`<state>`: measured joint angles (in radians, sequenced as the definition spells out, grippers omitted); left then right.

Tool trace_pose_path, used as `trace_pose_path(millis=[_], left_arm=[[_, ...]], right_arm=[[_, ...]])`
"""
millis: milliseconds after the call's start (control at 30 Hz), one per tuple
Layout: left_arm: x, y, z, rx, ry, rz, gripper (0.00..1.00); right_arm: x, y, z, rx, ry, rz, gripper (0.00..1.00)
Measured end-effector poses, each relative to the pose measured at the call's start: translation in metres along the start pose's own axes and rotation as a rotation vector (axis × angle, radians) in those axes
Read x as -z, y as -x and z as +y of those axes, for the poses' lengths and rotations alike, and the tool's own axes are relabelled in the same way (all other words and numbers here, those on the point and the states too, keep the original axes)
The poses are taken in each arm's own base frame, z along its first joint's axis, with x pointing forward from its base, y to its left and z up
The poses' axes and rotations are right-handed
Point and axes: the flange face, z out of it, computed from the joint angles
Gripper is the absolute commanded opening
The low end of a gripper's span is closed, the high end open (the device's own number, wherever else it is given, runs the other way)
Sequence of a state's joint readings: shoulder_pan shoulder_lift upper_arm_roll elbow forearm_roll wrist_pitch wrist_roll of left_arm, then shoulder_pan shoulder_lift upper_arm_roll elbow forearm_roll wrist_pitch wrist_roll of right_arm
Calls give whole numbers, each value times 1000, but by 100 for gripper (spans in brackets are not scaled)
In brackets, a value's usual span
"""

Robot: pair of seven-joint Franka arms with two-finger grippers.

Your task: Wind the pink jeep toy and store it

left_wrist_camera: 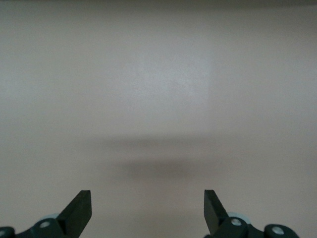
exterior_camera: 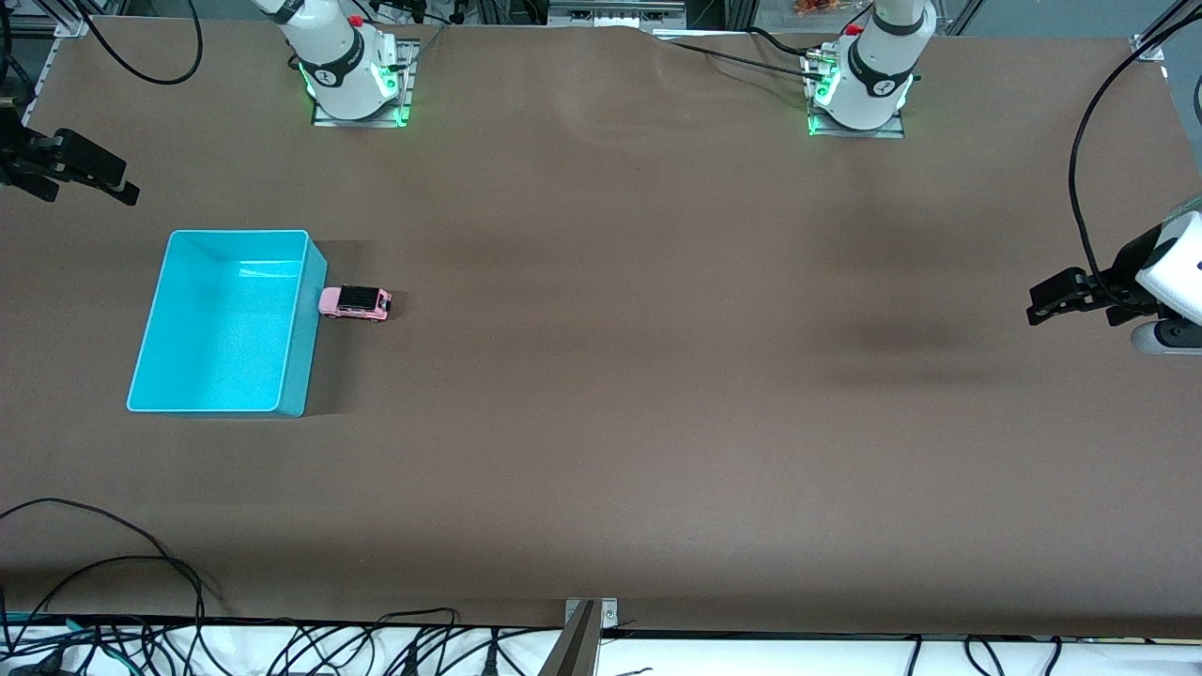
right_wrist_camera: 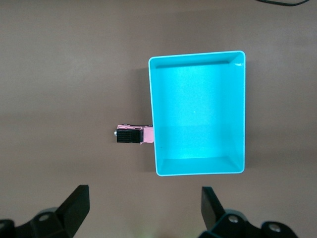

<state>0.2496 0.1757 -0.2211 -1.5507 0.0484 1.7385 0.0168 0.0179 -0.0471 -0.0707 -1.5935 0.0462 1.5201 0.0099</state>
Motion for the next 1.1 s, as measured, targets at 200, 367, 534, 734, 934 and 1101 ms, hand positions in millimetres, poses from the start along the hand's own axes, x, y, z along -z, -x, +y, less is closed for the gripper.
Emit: trace_pose_path(millis=[200,367,534,734,934,1101], left_arm=[[0,0,0,0,0,0,100],[0,0,0,0,0,-1,100],[0,0,0,0,0,-1,100],[0,0,0,0,0,-2,100],[0,0,0,0,0,-3,100],[0,0,0,0,0,-4,100]], right_arm=[[0,0,0,0,0,0,100],[0,0,0,0,0,0,100],[0,0,0,0,0,0,100],[-1,0,0,0,0,-1,100],[-5,-3,-1,2,1,-8,100],[-12,-7,-13,23,3,-19,100]])
